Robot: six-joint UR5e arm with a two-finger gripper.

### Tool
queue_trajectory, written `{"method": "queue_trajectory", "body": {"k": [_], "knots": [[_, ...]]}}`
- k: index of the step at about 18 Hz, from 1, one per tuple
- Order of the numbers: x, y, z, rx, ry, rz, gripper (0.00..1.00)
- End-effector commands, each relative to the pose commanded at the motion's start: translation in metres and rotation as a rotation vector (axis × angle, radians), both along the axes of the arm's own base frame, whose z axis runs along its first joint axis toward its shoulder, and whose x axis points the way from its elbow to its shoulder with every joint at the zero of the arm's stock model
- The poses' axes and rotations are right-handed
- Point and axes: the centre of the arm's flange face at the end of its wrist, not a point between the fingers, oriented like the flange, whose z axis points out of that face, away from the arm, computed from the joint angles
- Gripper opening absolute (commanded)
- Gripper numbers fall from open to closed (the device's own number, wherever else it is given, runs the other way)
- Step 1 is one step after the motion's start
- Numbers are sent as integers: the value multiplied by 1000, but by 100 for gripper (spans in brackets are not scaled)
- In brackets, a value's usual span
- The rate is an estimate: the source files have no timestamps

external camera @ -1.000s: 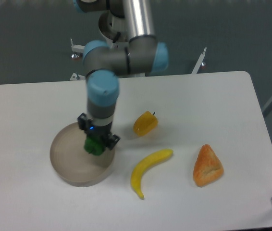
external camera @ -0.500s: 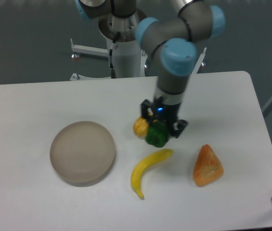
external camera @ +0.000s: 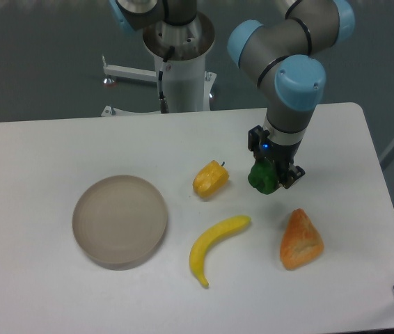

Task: Pick up the green pepper from the plate
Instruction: 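Lift the green pepper off the plate and carry it beside the yellow pepper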

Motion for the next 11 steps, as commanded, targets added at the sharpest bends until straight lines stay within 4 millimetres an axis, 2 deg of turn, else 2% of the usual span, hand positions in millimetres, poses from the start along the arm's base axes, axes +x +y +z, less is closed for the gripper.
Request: {"method": "queue_trajectory", "body": {"k": [5,11], "knots": [[-3,1,-6,-10,-5,-52,14],[-3,1,-5,-8,-3,-52,14]]}}
